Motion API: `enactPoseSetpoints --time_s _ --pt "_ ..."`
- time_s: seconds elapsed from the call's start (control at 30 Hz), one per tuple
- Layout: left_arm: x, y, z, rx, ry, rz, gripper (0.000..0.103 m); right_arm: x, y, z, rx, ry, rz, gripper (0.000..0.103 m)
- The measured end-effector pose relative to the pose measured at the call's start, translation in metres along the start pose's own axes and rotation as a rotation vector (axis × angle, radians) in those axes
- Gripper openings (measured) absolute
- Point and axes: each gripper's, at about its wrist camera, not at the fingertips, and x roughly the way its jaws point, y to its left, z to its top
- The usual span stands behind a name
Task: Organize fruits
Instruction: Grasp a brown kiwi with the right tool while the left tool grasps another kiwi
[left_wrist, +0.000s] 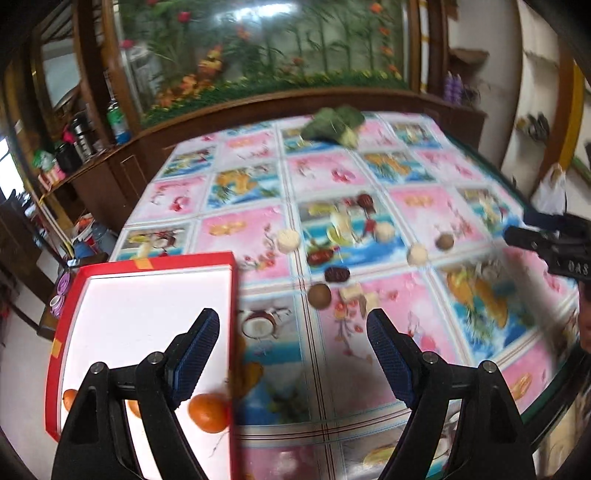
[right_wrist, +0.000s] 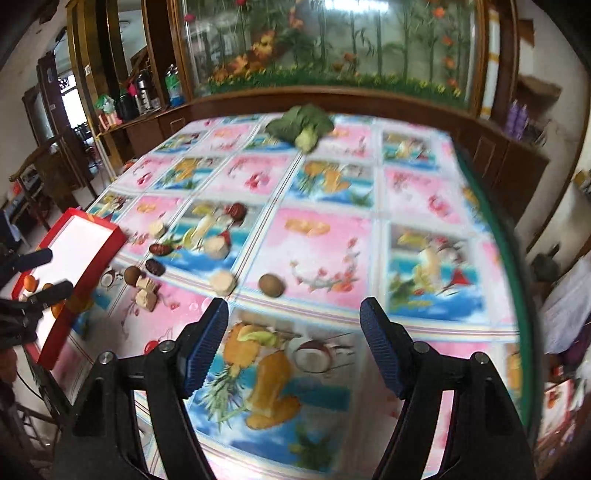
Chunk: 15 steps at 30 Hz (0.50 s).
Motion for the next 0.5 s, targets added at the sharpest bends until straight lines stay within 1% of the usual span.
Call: enactPoseSetpoints --time_s 0.1,0.13,0.17,0.23,0.27,0.3,0.43,0.5 --pt "0.008 0.002 -0.006 0.010 0.034 0.001 0.082 0.027 0.005 0.003 -0.012 0.021 -0.002 0.067" --pt "0.012 0.003 -0.006 0.020 0.038 0.004 0.082 0.033 0.008 0.004 -0.013 0.028 -0.004 0.062" --pt "0.014 0.003 -0.005 0.030 0.039 0.008 0.081 0.041 0.009 0.007 -0.009 0.036 -0.007 0.060" --pt "0.020 0.006 -0.005 0.050 0.049 0.012 0.074 0.057 0.008 0.013 0.014 0.059 -0.005 0.057" --pt "0.023 0.008 -0.004 0.058 0.060 0.015 0.064 0.063 0.007 0.015 0.026 0.068 -0.012 0.057" --pt "0.029 0.008 -0.003 0.069 0.077 0.012 0.061 0.068 0.006 0.017 0.034 0.076 -0.014 0.057" --pt "0.050 0.005 0.000 0.088 0.125 -0.016 0.061 0.083 0.007 0.016 0.040 0.099 -0.024 0.057" --pt "0.057 0.001 0.004 0.094 0.139 -0.053 0.061 0.088 0.006 0.014 0.044 0.110 -0.027 0.053"
